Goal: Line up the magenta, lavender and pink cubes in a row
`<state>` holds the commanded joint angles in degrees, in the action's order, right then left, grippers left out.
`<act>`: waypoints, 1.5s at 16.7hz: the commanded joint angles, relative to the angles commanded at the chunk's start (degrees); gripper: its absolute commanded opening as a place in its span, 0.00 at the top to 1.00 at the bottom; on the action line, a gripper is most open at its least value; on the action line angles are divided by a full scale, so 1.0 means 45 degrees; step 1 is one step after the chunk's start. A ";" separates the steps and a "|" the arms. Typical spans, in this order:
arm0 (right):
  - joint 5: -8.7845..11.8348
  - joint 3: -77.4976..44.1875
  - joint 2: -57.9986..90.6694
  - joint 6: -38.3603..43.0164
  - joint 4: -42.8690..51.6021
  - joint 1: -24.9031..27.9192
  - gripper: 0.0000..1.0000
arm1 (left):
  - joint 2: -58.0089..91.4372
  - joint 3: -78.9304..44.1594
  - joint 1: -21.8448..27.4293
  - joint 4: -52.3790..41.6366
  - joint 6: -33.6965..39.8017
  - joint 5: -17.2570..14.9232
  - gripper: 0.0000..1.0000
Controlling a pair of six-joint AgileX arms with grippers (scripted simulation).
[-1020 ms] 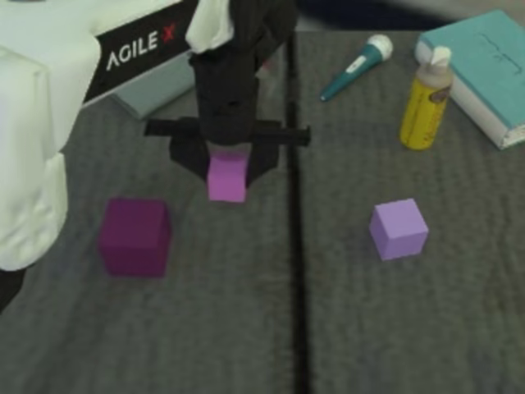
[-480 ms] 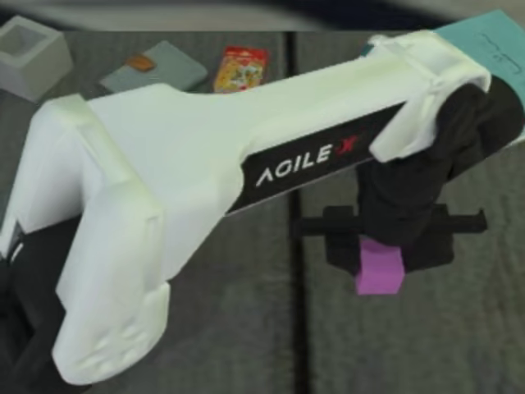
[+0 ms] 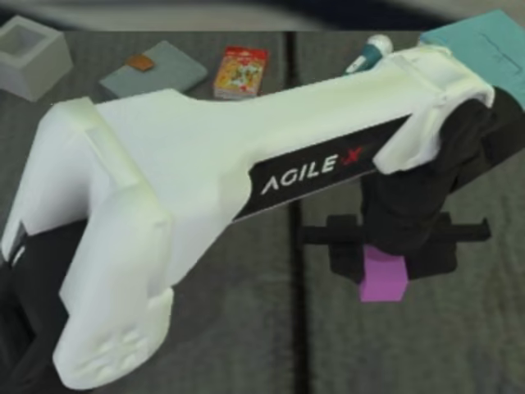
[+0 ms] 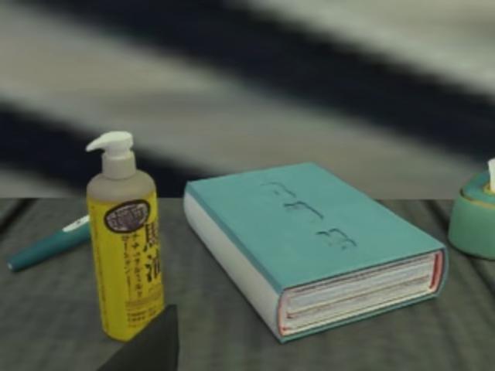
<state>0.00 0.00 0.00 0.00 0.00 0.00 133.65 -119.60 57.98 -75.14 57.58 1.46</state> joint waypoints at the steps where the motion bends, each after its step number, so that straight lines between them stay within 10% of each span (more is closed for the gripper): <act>1: 0.0000 0.0000 0.0000 0.0000 0.0000 0.0000 0.00 | 0.0041 0.0354 -0.0024 0.0402 0.0020 0.0001 1.00; 11: 0.0000 0.0000 0.0000 0.0000 0.0000 0.0000 0.00 | 0.0326 0.2381 0.0032 0.2730 -0.0016 -0.0001 1.00; 25: 0.0000 0.0000 0.0000 0.0000 0.0000 0.0000 0.00 | 0.0326 0.2381 0.0032 0.2730 -0.0016 -0.0001 0.00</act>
<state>0.00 0.00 0.00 0.00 0.00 0.00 135.12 -108.88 58.13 -62.86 57.51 1.45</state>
